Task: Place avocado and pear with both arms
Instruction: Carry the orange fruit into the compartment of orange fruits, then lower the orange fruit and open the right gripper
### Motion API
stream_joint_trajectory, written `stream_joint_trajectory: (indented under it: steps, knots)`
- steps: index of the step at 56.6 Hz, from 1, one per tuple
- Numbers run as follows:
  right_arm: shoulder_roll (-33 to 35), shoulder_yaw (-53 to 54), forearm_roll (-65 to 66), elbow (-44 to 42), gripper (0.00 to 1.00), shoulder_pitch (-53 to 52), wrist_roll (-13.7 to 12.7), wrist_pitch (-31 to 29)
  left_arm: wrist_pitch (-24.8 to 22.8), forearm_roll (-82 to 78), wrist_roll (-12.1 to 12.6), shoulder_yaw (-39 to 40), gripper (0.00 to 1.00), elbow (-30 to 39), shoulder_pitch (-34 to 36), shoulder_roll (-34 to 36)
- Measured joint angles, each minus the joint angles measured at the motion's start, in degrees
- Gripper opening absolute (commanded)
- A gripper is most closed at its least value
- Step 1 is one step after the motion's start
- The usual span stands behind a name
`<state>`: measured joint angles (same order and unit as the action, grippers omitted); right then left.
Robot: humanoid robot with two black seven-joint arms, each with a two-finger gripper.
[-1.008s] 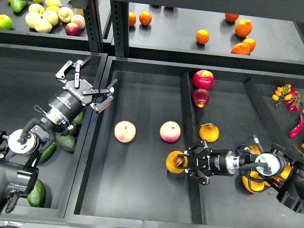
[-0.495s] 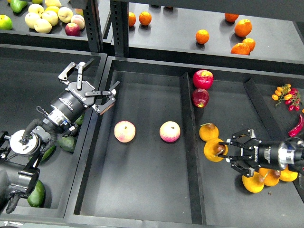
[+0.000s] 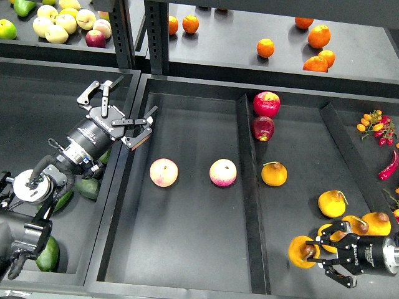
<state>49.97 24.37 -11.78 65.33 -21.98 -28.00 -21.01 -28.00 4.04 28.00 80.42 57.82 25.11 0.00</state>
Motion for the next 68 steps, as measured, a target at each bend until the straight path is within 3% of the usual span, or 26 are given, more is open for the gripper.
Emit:
stream_joint_trajectory:
  steps: [39,47,55,60,68]
  knots:
    - [-7.5,0.9,3.5,-11.5,0.24,0.4,0.0,-1.2,0.0,0.0,0.0,0.0,0.99,0.2,-0.2,0.0]
    - [-8.6,0.9,3.6,-12.6,0.48,0.4,0.0,-1.4,0.0,0.0,0.0,0.0,0.99,0.0,-0.2,0.0]
    - [-8.7,1.0,3.6,-12.8,0.59,0.3,0.0,-0.9,0.0,0.0,0.0,0.0,0.99,-0.1,-0.2,0.0]
    - [-8.7,1.0,3.6,-12.9,0.84,0.3,0.0,-0.8,0.0,0.0,0.0,0.0,0.99,-0.2,-0.2,0.0]
    - [-8.6,1.0,3.4,-12.9,0.90,0.3,0.0,-0.6,0.0,0.0,0.0,0.0,0.99,-0.2,-0.1,0.0]
